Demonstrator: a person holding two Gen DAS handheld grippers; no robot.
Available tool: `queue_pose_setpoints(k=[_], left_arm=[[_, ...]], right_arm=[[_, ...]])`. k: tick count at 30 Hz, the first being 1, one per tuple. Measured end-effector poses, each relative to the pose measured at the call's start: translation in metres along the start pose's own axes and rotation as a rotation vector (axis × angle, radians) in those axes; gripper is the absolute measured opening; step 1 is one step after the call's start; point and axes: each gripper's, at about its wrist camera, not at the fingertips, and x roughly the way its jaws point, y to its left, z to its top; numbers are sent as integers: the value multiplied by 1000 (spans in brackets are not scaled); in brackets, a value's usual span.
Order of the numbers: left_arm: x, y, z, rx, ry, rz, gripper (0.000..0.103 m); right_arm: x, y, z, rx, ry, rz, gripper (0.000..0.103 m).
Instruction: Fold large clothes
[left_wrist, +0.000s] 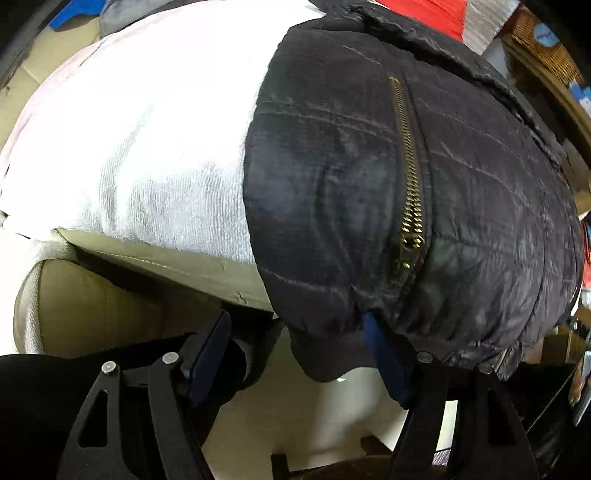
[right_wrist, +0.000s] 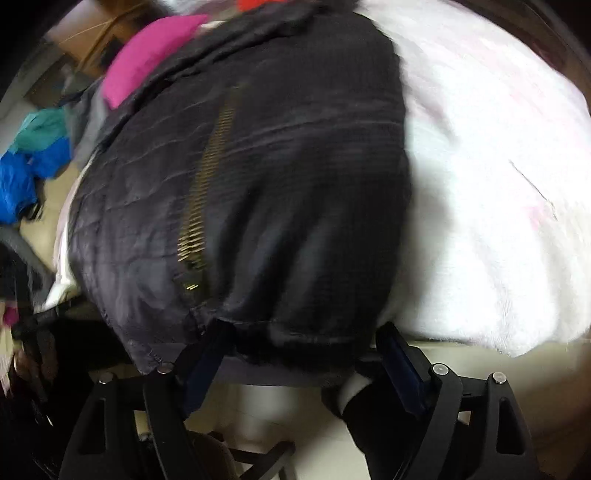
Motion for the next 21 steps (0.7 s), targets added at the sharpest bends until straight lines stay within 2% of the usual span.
queue_pose_setpoints(k=[4,6,9,11,12,13,14,15,16,19,21], left_arm=[[12,8,4,-34,27,-20,75],[14,11,5,-39,24,-28,76],[19,10,7,-40,27,-40,77],[21,11,5,-42,24,-49,77],[21,11,4,-40,18,-56,75],[22,10,1,-37,14,-60,75],[20,9,0,-32,10,-71,68],[23,-9,4,-30,10,-95,56],[20,-10,4,-27,9,-117,55],[18,-10,3,-28,2,-128,55],[17,-10,3,-32,5,-126,55]], right_arm=[[-6,14,-4,-74,-1,95,75],[1,11,-2,-78,17,65,75],[23,-1,0,-9,112,75,75],[25,6,1,-54,103,64,75],[22,10,0,-74,94,71,70],[16,12,1,-75,68,95,51],[9,13,2,-61,48,130,45],[-1,15,3,-54,17,171,37],[-12,21,4,-62,-22,206,33],[-36,36,7,-95,-114,277,33],[-35,41,10,-113,-119,292,33]])
